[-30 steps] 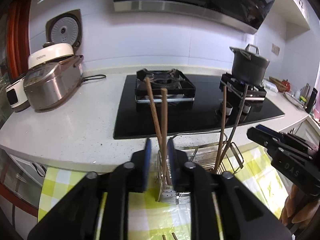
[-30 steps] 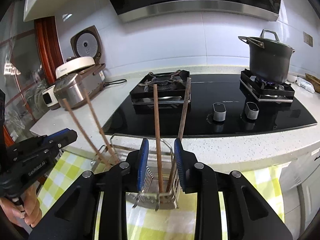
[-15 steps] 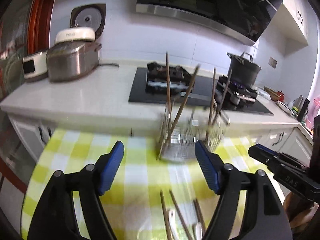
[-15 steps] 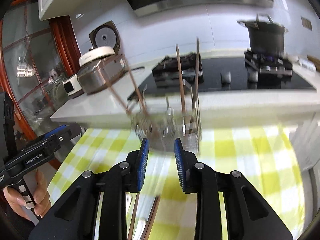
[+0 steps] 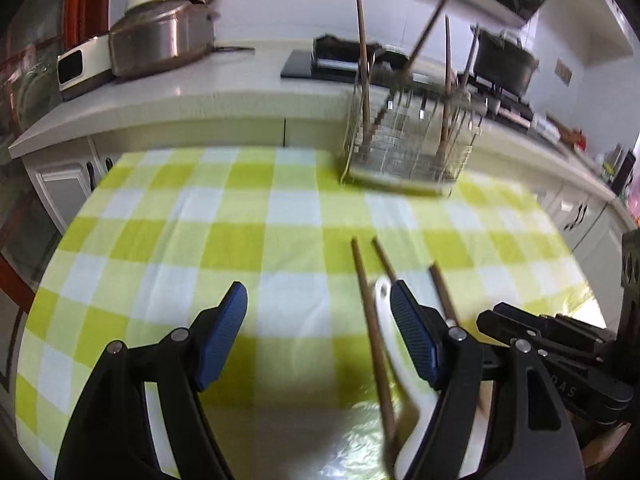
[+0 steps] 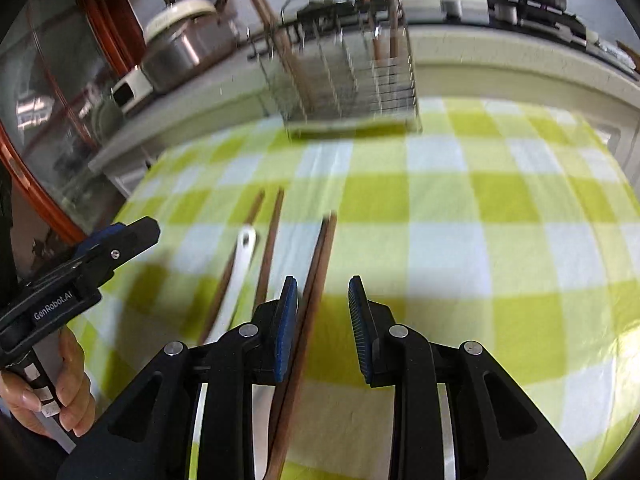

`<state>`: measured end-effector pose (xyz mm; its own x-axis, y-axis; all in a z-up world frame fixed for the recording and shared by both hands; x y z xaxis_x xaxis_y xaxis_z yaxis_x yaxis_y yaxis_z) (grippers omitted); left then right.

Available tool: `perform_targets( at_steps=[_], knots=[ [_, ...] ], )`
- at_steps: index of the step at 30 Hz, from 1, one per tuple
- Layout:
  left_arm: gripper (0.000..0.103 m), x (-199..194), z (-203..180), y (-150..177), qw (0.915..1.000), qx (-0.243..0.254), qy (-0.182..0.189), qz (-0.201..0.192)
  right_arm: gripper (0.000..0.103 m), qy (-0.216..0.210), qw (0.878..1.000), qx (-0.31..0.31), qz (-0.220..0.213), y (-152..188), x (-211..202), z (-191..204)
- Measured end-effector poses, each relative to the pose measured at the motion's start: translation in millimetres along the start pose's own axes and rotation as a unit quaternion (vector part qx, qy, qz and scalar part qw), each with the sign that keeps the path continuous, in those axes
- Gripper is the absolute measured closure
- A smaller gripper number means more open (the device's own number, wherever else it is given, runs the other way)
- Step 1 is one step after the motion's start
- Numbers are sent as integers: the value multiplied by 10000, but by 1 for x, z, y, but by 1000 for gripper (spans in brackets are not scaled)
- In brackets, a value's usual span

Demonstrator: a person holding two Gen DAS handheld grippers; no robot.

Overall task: Organize utensils
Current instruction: 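Move both open tools back down over the chopsticks on the table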

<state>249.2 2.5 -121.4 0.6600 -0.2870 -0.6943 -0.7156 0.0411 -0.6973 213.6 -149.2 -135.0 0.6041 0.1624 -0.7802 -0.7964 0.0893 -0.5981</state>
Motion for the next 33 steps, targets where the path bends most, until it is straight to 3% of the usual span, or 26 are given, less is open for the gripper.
perform_targets(
  at_steps=[12, 24, 33],
  knots=[
    [32, 22, 1, 29, 9991, 51, 28, 413, 76, 374, 9990, -198, 144, 12, 13, 2],
    [32, 28, 2, 32, 9984, 104, -77, 549, 76, 881, 9949, -482, 87, 9, 13, -2],
    [32, 32, 0, 32, 9981, 142, -101, 587, 76, 833, 9955, -422, 130, 13, 12, -3]
  ],
)
Point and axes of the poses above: each gripper's, at about its wrist camera, not at the fingertips, and x roughly the way its jaws point, z to its left, y to its underside, the point moved 8 cm from there along x, roughly the way its jaws point, and after that the axes turned 7 degrees about y, right-handed, at the moved point
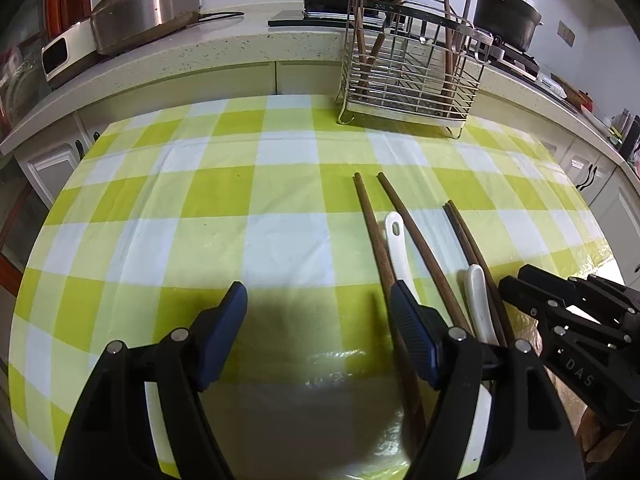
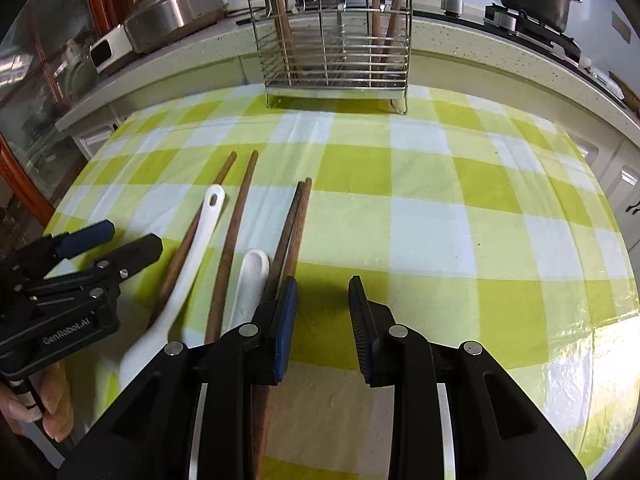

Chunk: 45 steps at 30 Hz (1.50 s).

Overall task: Organize utensils
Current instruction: 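Move both open tools back down over the chopsticks on the table, then close the right tool on a brown chopstick while the left tool grasps another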

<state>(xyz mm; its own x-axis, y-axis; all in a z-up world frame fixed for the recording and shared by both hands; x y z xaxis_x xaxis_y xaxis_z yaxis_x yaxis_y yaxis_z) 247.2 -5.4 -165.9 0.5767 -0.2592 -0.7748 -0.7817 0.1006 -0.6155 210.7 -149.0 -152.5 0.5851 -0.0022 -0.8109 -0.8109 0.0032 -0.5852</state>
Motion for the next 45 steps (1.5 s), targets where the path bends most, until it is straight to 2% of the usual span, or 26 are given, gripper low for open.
perform_targets(
  at_steps=[4, 9, 18, 19, 20, 24, 31, 35, 38, 40, 41, 45],
  knots=[
    [32, -1, 3, 0, 10000, -39, 3, -26, 76, -18, 9999, 15, -164, -7, -9, 1],
    [32, -1, 2, 0, 10000, -18, 16, -31, 76, -63, 9999, -123, -13, -3, -2, 10],
    [32, 0, 0, 1, 10000, 17, 14, -3, 80, 270, 9991, -317, -48, -2, 4, 10],
    [34, 1, -2, 1, 10000, 36, 16, 9, 83, 287, 9990, -336, -64, -2, 4, 11],
    [37, 3, -4, 1, 10000, 53, 43, 36, 92, 283, 9989, -360, -74, -2, 4, 12],
    [46, 10, -13, 4, 9997, 93, 151, 143, 96, 203, 9990, -368, -119, 1, 3, 12],
    [51, 16, -16, 0, 9996, -94, 218, 155, 97, 38, 9996, -236, -125, 4, -1, 2],
    [51, 21, -21, -3, 9997, 10, 124, 211, 97, -43, 9997, -190, -129, 4, -1, 0],
    [57, 24, -19, -7, 9997, 2, -82, 222, 97, -106, 9997, -182, -126, 4, -1, 0],
    [71, 25, -14, -10, 9996, -48, -162, 211, 97, -167, 9997, -157, -107, 5, -1, -2],
    [74, 24, -11, -10, 9995, -52, -218, 214, 97, -191, 9997, -150, -97, 4, -1, -2],
    [76, 23, -8, -10, 9996, -72, -61, 254, 97, -261, 9995, -166, -33, 4, -1, -3]
  ],
)
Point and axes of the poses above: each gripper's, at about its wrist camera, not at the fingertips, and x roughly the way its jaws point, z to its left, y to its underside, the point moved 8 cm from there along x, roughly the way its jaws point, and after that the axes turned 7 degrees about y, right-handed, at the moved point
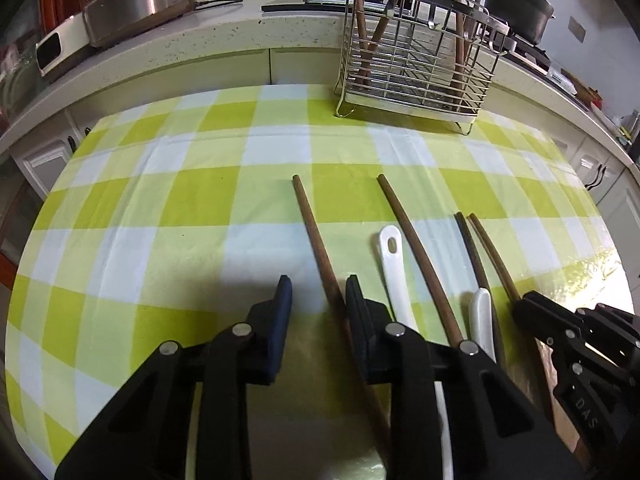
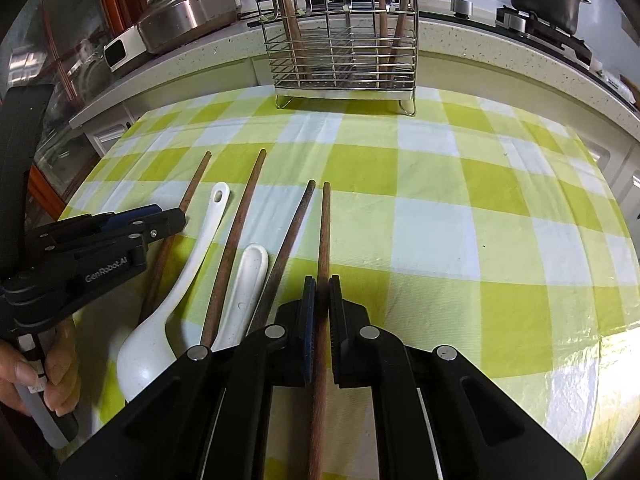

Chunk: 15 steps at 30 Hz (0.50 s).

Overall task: Organize utensils
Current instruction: 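Close the right tool on a brown chopstick while the left tool grasps another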

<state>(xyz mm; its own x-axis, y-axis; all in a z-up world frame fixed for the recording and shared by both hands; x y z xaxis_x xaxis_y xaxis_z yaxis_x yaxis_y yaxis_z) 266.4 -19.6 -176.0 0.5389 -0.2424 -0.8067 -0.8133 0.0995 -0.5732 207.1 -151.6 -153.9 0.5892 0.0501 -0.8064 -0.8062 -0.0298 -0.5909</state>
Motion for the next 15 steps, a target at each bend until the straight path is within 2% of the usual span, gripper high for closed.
perform_targets(
  at_steps=[6, 8, 9, 15],
  knots=[
    [77, 5, -12, -1, 9997, 218, -125, -63, 97, -22, 10000, -36, 66, -6, 4, 1],
    [85, 6, -13, -3, 9995, 230, -170, -106, 96, -1, 10000, -78, 57, -7, 5, 3],
    [94, 6, -14, -3, 9995, 246, -179, -114, 96, 4, 9999, -103, 52, -7, 6, 4],
    [97, 2, -18, 4, 9992, 342, 115, -151, 97, -99, 9999, -67, -41, -3, 3, 0]
  ],
)
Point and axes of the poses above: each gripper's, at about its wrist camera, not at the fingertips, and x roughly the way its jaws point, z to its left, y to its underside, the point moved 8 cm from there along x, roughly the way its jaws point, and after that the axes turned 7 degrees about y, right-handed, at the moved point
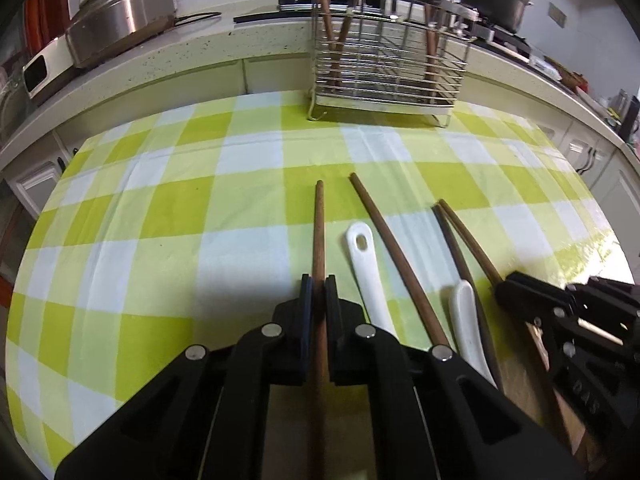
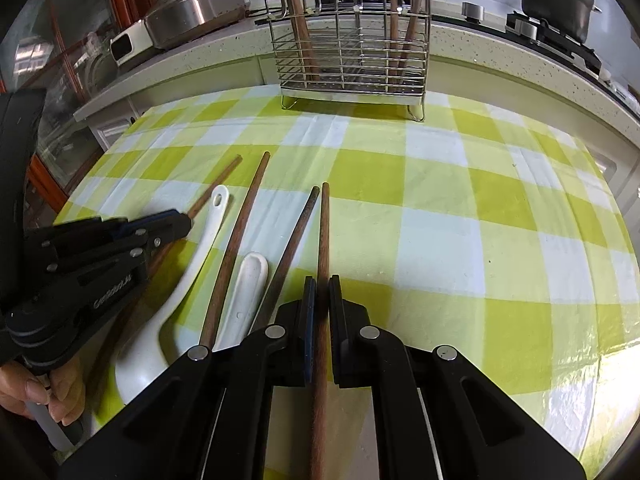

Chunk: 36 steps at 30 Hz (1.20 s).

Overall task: Organize utensils
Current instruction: 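Close the right tool on a brown chopstick while the left tool grasps another, then lift both held chopsticks upright and carry them toward the wire rack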

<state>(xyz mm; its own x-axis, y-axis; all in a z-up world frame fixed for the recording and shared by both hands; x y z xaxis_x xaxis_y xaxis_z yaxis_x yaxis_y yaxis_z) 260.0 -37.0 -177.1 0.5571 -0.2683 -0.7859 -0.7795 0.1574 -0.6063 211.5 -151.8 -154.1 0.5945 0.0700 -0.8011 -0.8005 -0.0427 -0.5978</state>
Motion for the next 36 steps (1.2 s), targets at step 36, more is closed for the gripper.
perform_targets(
  at_steps=[36],
  knots=[
    [97, -31, 1, 2, 9987, 7, 325, -400, 97, -153, 9986, 53, -494, -2, -22, 7]
  ],
)
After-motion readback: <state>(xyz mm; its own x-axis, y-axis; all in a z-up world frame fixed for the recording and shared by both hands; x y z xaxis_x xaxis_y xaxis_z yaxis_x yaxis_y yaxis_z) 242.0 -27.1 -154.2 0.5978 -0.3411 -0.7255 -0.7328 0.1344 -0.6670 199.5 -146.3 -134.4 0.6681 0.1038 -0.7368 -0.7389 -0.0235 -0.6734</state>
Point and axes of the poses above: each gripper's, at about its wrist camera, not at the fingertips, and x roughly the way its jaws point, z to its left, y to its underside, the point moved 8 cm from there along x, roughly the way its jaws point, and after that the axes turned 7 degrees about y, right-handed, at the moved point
